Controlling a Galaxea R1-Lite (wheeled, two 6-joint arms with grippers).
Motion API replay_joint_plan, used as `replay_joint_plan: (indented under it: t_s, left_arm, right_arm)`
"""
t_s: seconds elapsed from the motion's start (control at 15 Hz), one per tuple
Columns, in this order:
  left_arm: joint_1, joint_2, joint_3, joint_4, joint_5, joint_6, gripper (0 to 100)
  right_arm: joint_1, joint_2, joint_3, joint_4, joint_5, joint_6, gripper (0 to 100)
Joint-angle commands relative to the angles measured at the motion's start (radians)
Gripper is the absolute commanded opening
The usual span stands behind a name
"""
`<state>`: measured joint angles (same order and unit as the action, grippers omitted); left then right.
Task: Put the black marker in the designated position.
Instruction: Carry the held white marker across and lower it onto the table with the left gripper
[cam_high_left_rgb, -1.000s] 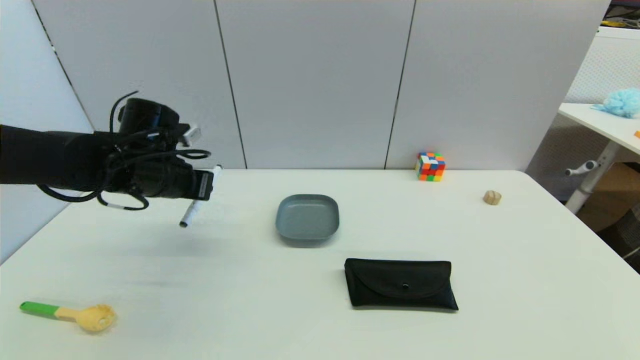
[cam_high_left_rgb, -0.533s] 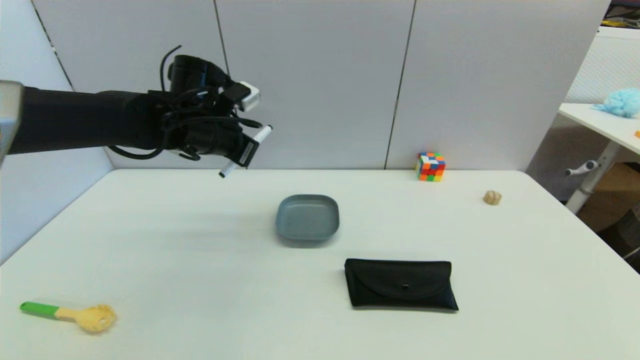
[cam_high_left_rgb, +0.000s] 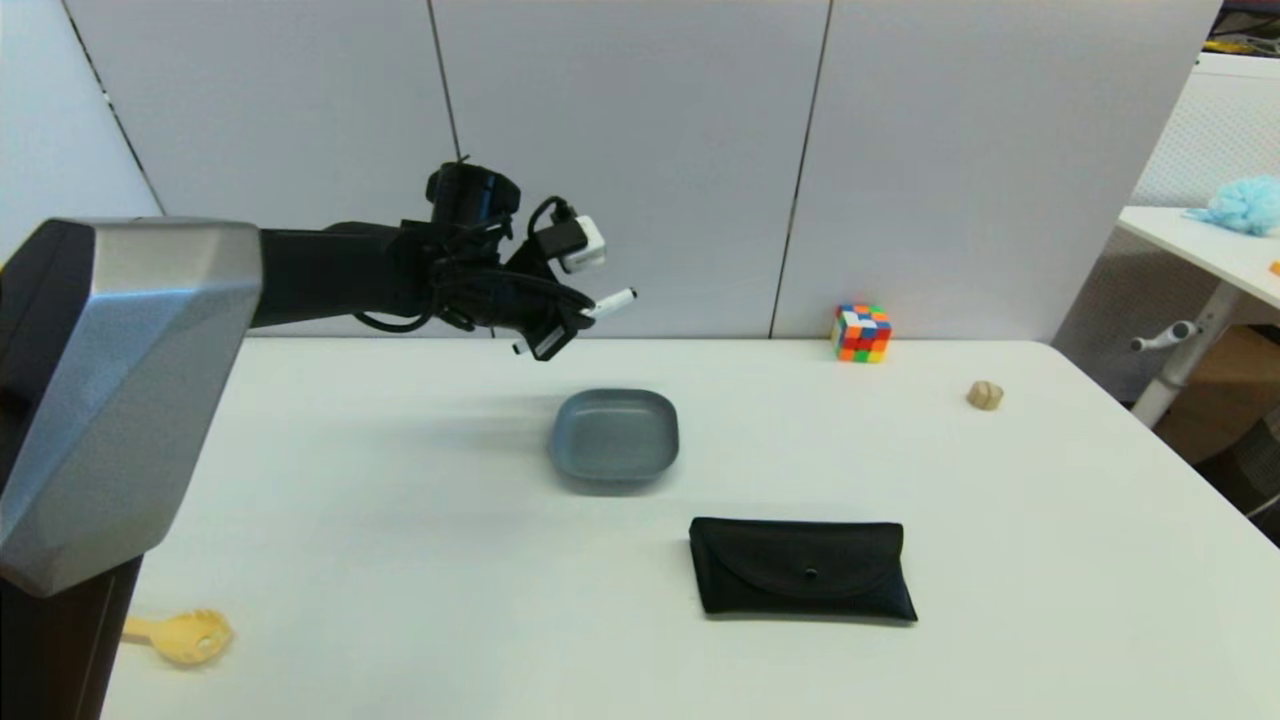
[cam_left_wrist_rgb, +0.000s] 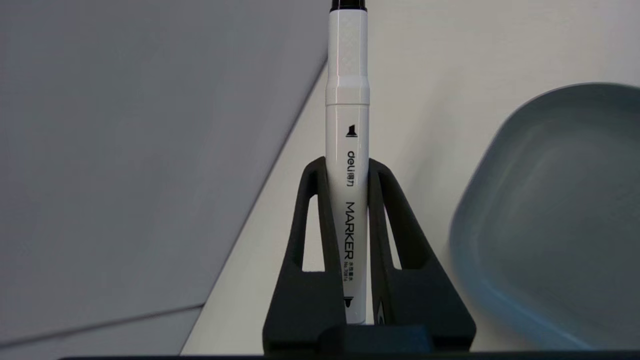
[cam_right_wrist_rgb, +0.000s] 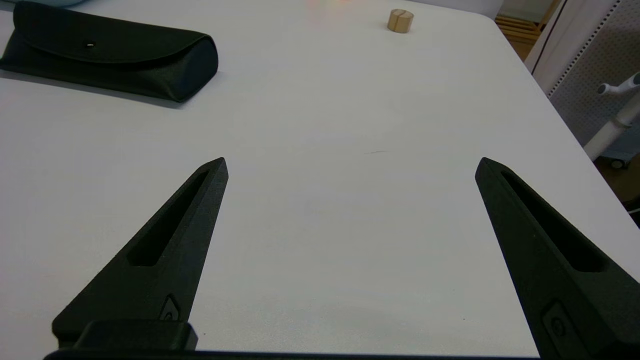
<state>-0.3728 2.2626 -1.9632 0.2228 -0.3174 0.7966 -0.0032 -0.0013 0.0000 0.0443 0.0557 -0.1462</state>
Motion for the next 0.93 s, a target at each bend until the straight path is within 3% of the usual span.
replay_joint_plan:
  t_s: [0.07,0.33,0.93]
  left_arm:
    - [-0.026,0.057,-0.008,-0.006,-0.063,0.001,0]
    - [-0.032,0.114,-0.010,-0.111,-0.140,0.007,0]
    - [-0.028,0.153,-0.010,-0.168,-0.176,0.066,0]
  right_arm:
    - [0.000,0.001,0.000,0.000,0.001,-0.001,100]
    - [0.000,0.001,0.000,0.000,0.001,-0.001,100]
    - [0.000,0.001,0.000,0.000,0.001,-0.001,100]
